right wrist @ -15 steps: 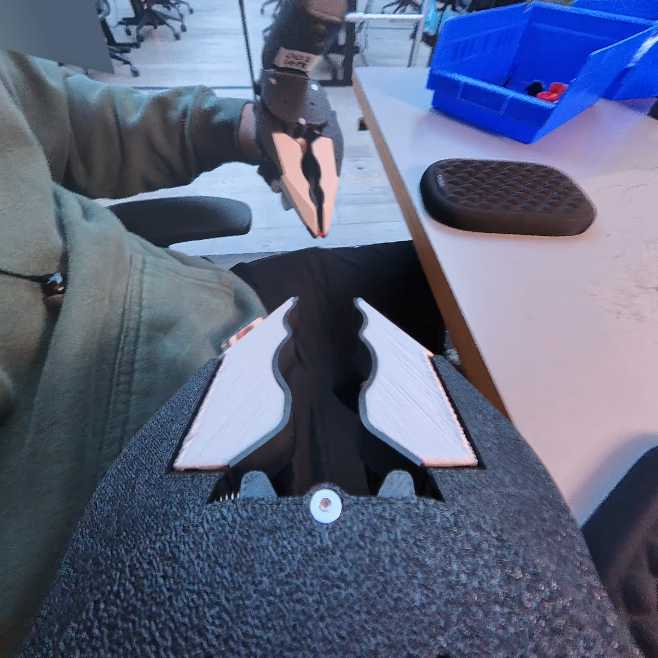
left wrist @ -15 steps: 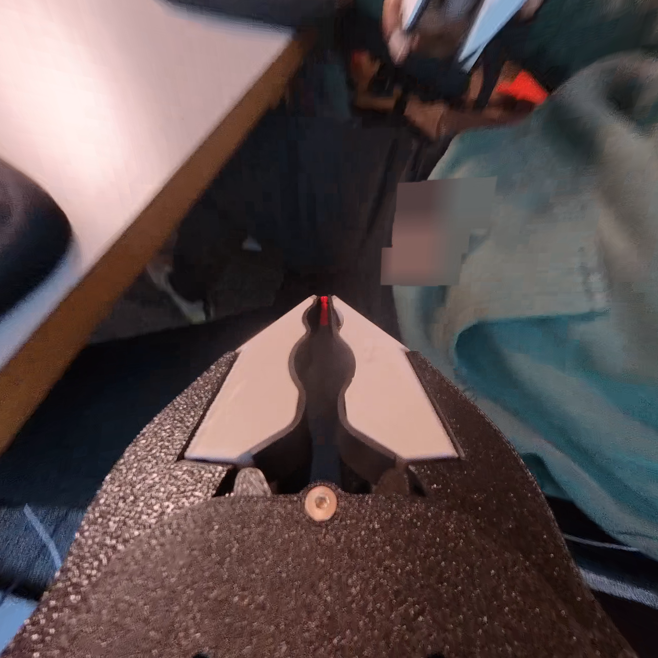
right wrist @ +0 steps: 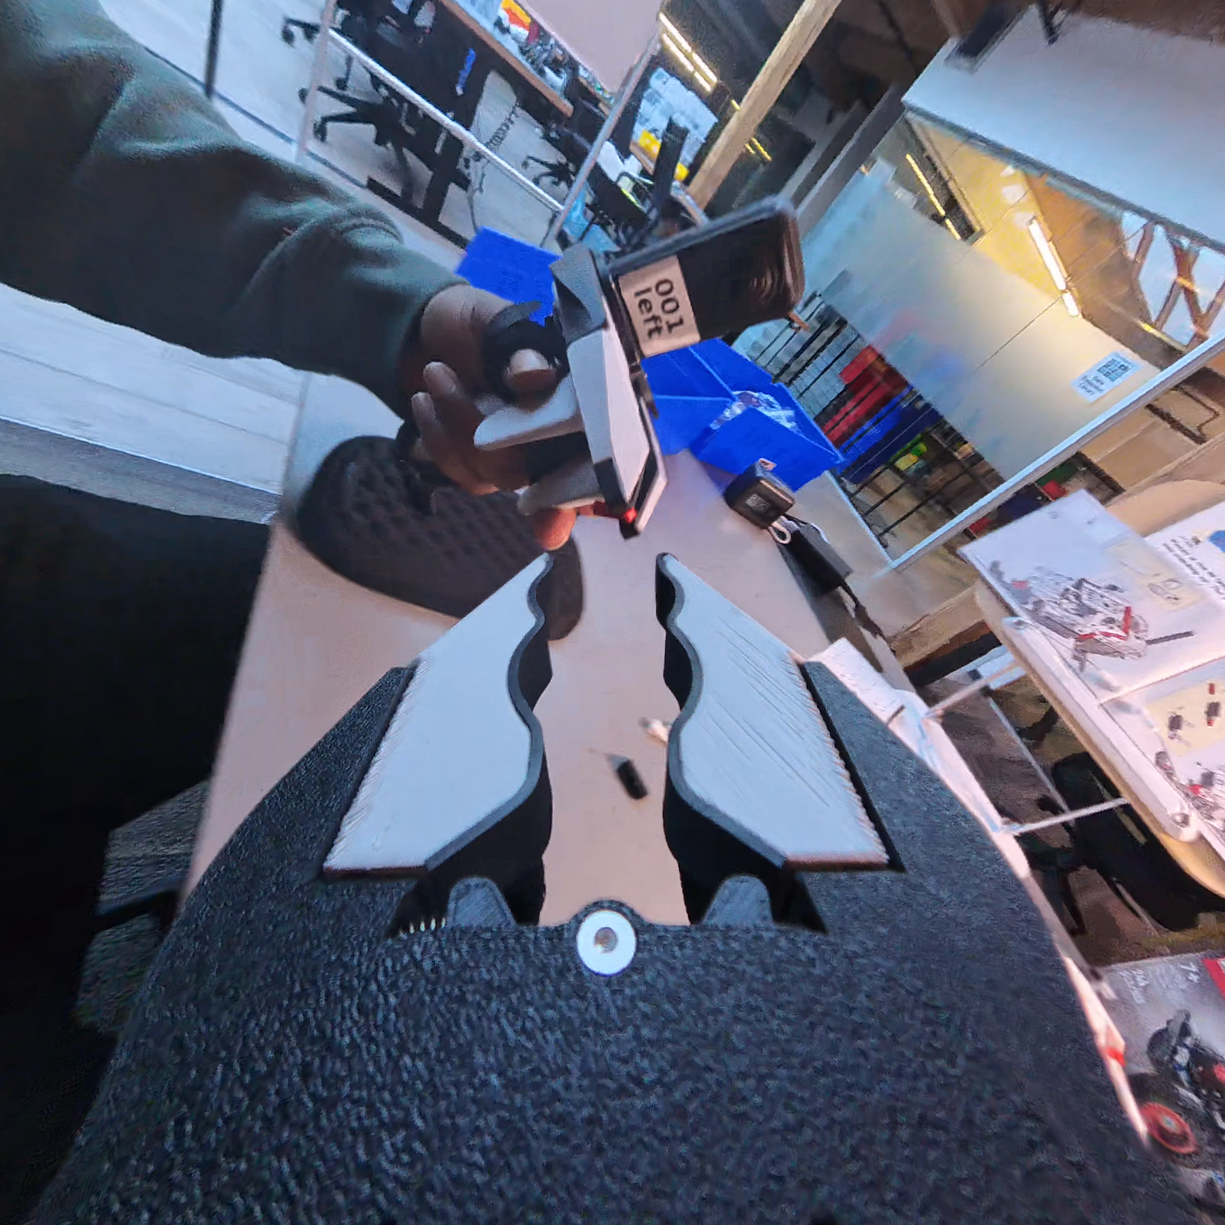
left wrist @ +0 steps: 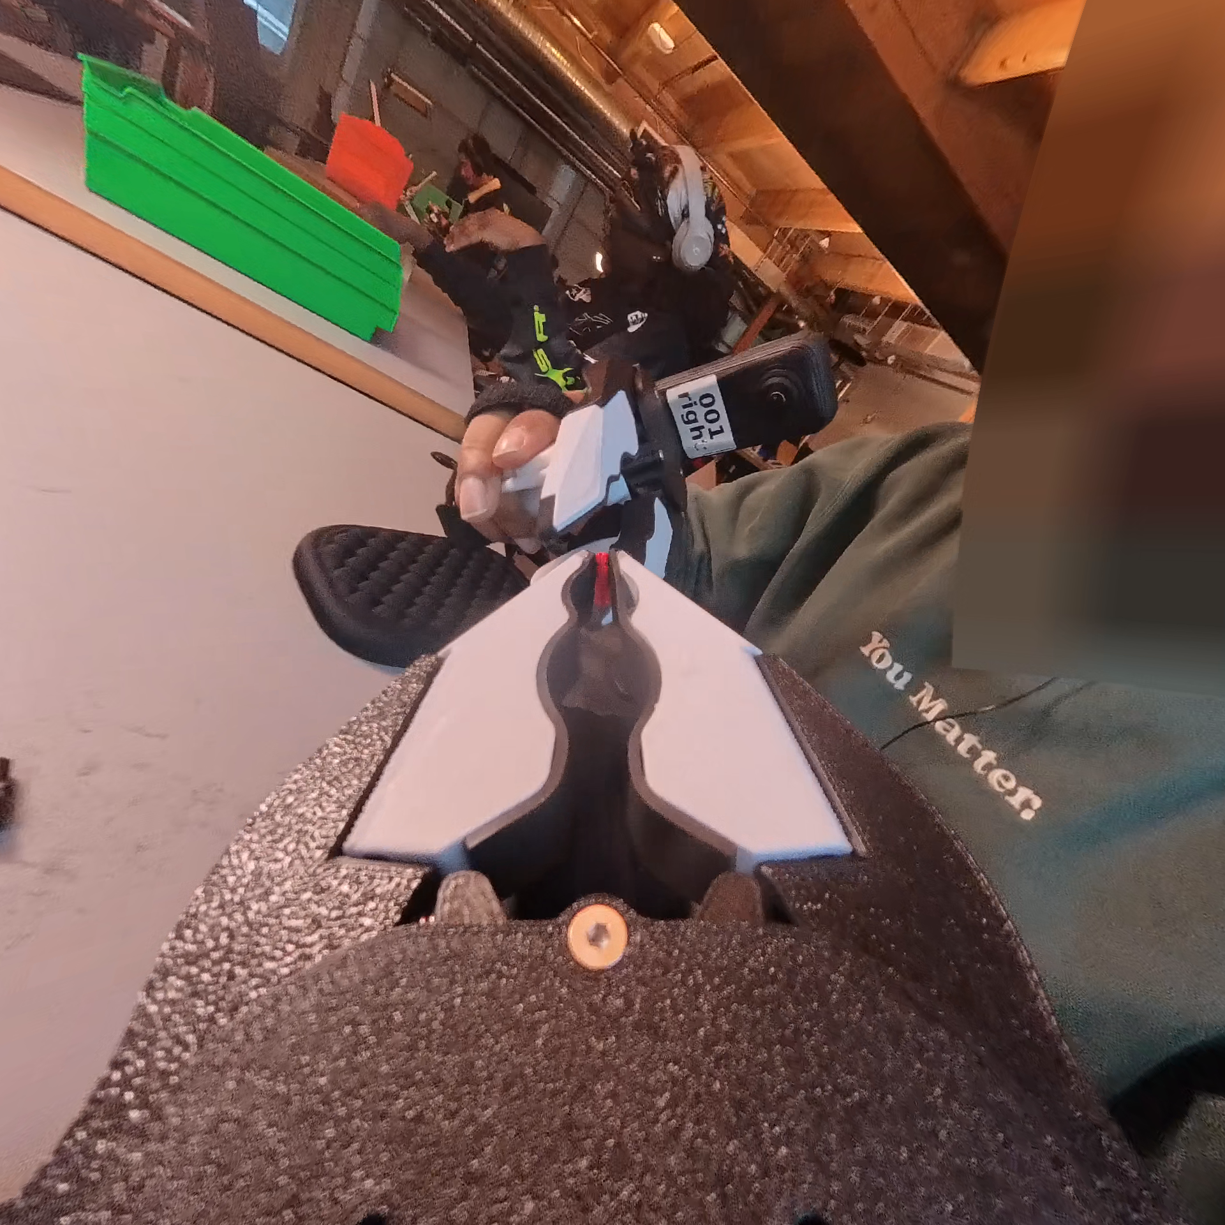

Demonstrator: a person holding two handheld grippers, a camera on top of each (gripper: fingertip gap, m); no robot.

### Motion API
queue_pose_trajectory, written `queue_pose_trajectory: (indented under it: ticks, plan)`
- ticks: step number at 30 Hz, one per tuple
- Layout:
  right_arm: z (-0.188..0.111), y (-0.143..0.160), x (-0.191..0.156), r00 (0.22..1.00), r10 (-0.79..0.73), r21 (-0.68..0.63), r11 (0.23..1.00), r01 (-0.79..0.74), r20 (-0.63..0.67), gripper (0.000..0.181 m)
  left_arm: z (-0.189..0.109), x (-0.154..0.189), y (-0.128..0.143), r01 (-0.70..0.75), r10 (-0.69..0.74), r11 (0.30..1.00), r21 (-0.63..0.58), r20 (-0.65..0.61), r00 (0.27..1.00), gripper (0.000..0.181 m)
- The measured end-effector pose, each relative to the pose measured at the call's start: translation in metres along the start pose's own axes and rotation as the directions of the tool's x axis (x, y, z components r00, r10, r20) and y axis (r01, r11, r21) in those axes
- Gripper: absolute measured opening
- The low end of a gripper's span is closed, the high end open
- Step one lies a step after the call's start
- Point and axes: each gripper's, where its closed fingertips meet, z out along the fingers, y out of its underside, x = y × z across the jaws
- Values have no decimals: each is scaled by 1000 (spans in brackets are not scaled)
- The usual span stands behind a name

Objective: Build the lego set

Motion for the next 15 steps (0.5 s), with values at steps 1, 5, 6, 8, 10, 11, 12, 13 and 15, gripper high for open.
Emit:
queue_pose_trajectory:
  ticks: [1,5,6,8,10,11,12,13,15]
  plan:
    - [3,8,16,1000,-5,-8,1000,5,-20,27,0,-16,-5,30,-29,999,-19,1,1000,2]
    - [8,52,41,1000,-18,-99,995,20,22,23,1,-71,6,74,-62,987,-142,85,994,2]
    - [7,63,38,998,-16,-124,992,23,54,23,1,-85,15,54,-23,977,-204,148,989,1]
    - [4,82,30,994,4,-179,984,15,105,22,-3,-115,48,-31,173,901,-433,294,940,2]
    - [-3,99,21,991,45,-236,972,-14,129,22,-7,-129,77,-102,367,773,-626,310,877,2]
    - [-6,107,18,989,69,-261,965,-33,129,21,-13,-138,87,-129,467,697,-705,310,828,2]
    - [-8,112,16,989,89,-277,959,-53,120,21,-20,-147,94,-149,561,618,-772,299,772,2]
    - [-10,115,13,988,107,-290,955,-70,115,21,-25,-152,100,-163,619,553,-817,273,736,2]
    - [-13,120,9,987,132,-316,944,-97,94,20,-25,-151,104,-185,640,529,-828,246,728,2]
